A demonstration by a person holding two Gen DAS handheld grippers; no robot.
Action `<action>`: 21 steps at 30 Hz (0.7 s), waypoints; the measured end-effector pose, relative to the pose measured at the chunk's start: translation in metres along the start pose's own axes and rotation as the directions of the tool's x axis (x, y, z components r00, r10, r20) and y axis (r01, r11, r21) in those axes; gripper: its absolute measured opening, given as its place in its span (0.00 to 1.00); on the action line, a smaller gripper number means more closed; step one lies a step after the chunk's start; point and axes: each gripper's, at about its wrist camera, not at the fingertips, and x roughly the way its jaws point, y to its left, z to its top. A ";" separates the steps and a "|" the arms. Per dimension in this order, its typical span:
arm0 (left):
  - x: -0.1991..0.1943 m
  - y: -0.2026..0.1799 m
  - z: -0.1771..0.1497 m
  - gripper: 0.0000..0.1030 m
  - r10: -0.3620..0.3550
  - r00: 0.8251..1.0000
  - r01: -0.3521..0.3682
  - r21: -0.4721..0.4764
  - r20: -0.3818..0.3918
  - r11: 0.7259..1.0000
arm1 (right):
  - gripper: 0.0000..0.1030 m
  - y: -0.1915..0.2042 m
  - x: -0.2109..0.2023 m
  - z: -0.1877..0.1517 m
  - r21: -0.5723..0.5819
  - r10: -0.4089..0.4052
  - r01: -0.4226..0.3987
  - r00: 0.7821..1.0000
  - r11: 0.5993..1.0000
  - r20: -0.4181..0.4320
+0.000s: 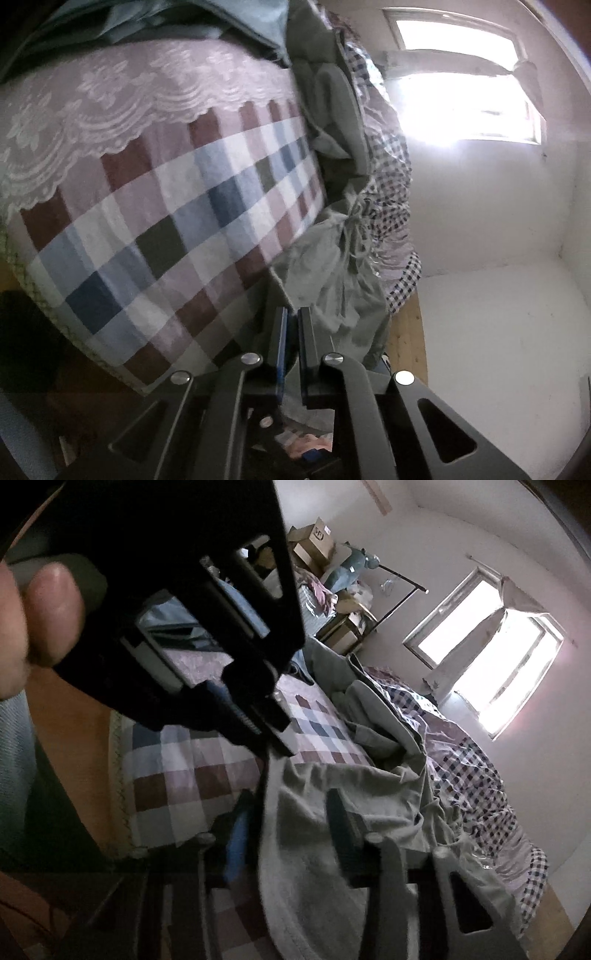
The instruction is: Fold clothes
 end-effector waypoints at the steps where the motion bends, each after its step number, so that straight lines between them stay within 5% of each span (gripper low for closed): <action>1: 0.000 0.000 0.000 0.03 -0.001 1.000 0.001 -0.002 -0.001 1.000 | 0.28 0.001 0.002 0.000 -0.001 0.001 -0.001 1.000 1.000 -0.007; 6: 0.000 0.000 -0.002 0.03 -0.005 1.000 0.005 -0.004 -0.005 1.000 | 0.17 0.004 0.006 0.000 -0.005 0.009 -0.009 1.000 1.000 -0.025; 8: 0.000 0.000 -0.002 0.09 -0.003 1.000 0.003 -0.007 -0.001 1.000 | 0.00 0.004 0.005 0.001 0.003 0.022 -0.022 0.999 1.000 -0.024; 9: 0.000 0.000 -0.002 0.12 -0.003 1.000 0.003 -0.006 0.002 1.000 | 0.00 0.004 0.004 0.001 0.008 0.028 -0.028 0.999 1.000 -0.023; 11: -0.002 0.001 -0.001 0.43 0.004 1.000 -0.004 -0.007 0.011 1.000 | 0.01 0.004 0.002 0.002 0.016 0.042 -0.041 0.999 0.999 -0.021; 13: -0.004 0.004 -0.001 0.59 0.010 1.000 -0.009 -0.024 0.024 1.000 | 0.01 0.003 0.000 0.004 0.024 0.050 -0.050 0.999 0.998 -0.015; 21: 0.007 0.003 -0.003 0.59 0.030 1.000 -0.030 -0.018 -0.003 0.999 | 0.01 0.002 -0.009 0.011 0.027 0.081 -0.081 0.997 0.996 0.017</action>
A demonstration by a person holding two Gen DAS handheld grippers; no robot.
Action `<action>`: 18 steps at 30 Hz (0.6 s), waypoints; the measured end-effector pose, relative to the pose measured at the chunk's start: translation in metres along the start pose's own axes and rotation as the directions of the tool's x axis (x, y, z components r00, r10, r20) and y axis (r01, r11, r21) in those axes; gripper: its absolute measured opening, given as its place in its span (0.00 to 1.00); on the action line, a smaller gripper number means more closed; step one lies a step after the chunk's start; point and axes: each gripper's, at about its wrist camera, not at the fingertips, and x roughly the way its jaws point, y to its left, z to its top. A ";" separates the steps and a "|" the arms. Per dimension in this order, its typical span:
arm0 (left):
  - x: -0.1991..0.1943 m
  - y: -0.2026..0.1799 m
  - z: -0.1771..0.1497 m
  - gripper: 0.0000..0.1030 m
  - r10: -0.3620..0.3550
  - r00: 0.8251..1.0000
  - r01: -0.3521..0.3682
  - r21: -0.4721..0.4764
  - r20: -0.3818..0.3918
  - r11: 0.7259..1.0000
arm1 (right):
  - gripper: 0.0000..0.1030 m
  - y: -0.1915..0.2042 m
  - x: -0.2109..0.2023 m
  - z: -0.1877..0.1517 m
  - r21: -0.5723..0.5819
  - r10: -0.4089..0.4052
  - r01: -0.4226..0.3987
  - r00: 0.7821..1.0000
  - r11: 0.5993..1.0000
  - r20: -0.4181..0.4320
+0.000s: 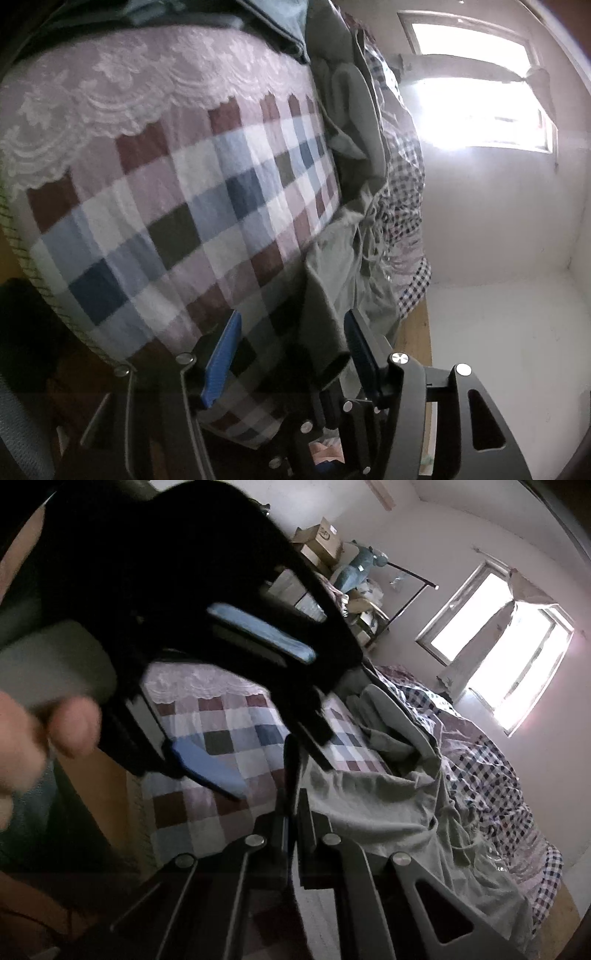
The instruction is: Fold clothes
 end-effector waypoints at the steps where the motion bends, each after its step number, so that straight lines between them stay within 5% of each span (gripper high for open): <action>1: 0.001 -0.002 0.000 0.59 -0.003 1.000 0.003 0.009 -0.002 1.000 | 0.01 0.000 0.000 0.000 0.000 0.003 -0.003 1.000 1.000 0.001; 8: 0.009 -0.009 0.000 0.59 0.010 1.000 -0.009 0.052 -0.016 0.999 | 0.01 -0.001 -0.004 0.001 0.007 0.029 -0.029 1.000 1.000 0.012; 18: 0.009 -0.008 0.001 0.28 0.036 0.999 -0.034 0.070 -0.020 0.997 | 0.02 0.006 -0.007 -0.003 -0.031 0.059 -0.058 0.998 0.998 0.021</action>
